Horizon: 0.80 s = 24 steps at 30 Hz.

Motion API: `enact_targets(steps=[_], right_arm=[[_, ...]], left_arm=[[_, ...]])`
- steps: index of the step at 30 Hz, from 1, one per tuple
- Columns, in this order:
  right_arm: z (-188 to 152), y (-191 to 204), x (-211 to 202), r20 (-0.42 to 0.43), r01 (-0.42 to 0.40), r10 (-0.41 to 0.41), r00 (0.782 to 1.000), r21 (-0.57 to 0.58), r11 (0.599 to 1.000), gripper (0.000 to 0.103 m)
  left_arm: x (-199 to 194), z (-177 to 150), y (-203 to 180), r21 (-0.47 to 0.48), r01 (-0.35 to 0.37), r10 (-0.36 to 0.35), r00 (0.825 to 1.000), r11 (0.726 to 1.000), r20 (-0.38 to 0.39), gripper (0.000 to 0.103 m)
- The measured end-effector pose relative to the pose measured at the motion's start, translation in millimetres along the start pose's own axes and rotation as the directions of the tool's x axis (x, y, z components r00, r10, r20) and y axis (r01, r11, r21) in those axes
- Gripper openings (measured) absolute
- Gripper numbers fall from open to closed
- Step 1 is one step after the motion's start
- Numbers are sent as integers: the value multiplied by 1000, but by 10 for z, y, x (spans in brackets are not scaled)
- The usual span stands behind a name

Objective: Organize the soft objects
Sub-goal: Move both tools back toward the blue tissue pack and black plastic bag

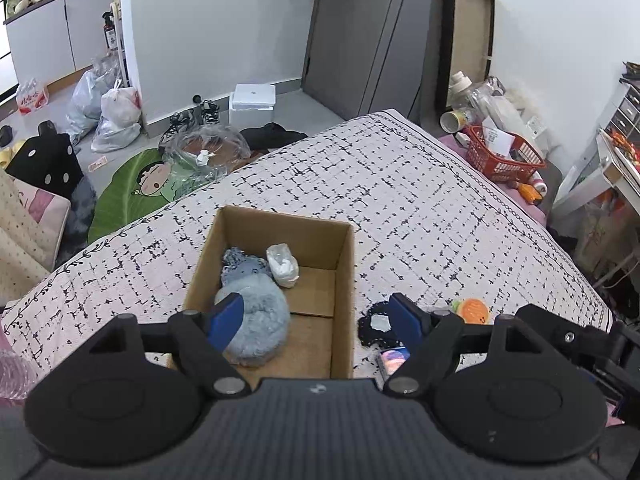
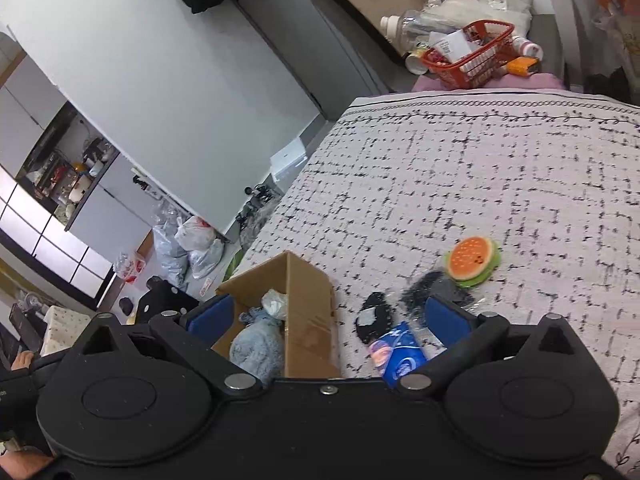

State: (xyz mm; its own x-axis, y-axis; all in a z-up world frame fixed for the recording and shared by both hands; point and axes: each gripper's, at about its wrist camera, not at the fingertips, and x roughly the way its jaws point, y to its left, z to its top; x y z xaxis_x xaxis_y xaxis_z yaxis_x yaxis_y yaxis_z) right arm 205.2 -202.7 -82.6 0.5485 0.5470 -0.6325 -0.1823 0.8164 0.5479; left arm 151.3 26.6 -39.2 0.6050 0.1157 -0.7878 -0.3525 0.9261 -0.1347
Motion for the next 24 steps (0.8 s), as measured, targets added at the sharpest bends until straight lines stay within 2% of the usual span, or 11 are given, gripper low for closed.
enact_targets(steps=[13, 24], right_arm=[[84, -222, -96, -8, 107, -107, 994, 5, 994, 103], [136, -447, -57, -39, 130, -129, 991, 38, 991, 103]], left_arm=[[29, -88, -441, 100, -8, 7, 1000, 995, 10, 78], [180, -135, -679, 118, 3, -2, 1000, 993, -16, 78]])
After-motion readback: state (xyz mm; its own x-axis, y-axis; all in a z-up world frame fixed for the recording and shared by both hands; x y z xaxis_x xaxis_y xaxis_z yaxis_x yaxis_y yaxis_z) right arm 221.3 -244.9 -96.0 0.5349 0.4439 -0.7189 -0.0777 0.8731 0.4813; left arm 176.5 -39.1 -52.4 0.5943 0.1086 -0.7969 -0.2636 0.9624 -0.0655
